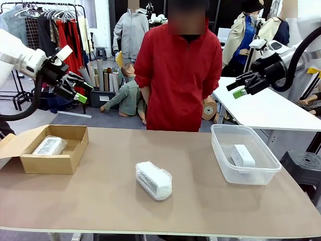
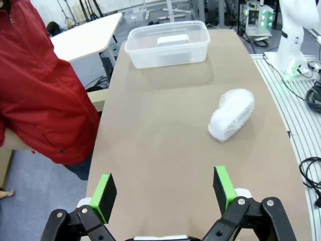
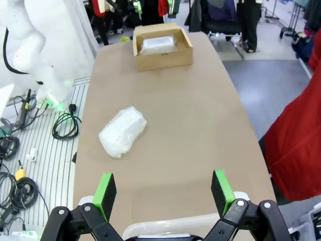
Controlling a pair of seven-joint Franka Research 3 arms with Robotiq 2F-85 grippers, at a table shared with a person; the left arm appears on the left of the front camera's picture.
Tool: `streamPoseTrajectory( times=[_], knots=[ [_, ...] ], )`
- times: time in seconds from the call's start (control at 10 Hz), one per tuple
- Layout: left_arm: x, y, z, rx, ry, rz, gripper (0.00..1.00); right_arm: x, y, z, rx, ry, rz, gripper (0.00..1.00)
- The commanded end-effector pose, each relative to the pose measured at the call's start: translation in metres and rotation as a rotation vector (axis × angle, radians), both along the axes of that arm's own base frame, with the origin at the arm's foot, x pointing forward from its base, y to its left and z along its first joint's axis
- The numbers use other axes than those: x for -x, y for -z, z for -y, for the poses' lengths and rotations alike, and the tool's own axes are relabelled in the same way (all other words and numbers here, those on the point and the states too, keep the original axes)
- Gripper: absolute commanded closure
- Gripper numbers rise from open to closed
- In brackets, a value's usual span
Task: Separate and place wrapped and unwrapped clocks.
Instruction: Pick up the Digital clock indicated by the person.
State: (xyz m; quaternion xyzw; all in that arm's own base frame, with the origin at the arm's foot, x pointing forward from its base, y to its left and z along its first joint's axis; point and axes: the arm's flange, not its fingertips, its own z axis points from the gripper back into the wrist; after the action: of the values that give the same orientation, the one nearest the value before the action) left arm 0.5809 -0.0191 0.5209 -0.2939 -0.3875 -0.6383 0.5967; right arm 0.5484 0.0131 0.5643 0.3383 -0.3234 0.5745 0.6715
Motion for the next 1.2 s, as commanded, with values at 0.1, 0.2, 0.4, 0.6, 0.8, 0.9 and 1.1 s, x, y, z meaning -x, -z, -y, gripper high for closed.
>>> streamPoseTrajectory(
  times=[0.1,0.2,0.4,0.6,0.8,0.9,1.1],
  knots=[
    [0.001,-0.002,-0.001,0.001,0.0,0.006,0.0,0.0,0.0,0.0,0.0,0.0,0.0,0.0],
    [0.001,-0.002,-0.001,0.001,0.0,0.006,0.0,0.0,0.0,0.0,0.0,0.0,0.0,0.0],
    [0.001,-0.002,-0.001,0.001,0.0,0.006,0.0,0.0,0.0,0.0,0.0,0.0,0.0,0.0],
    [0.001,-0.002,-0.001,0.001,0.0,0.006,0.0,0.0,0.0,0.0,0.0,0.0,0.0,0.0],
    [0.001,-0.002,-0.001,0.001,0.0,0.006,0.0,0.0,0.0,0.0,0.0,0.0,0.0,0.0],
    [0.001,-0.002,-0.001,0.001,0.0,0.006,0.0,0.0,0.0,0.0,0.0,0.0,0.0,0.0],
    [0.001,-0.002,-0.001,0.001,0.0,0.006,0.0,0.0,0.0,0.0,0.0,0.0,0.0,0.0]
  ],
)
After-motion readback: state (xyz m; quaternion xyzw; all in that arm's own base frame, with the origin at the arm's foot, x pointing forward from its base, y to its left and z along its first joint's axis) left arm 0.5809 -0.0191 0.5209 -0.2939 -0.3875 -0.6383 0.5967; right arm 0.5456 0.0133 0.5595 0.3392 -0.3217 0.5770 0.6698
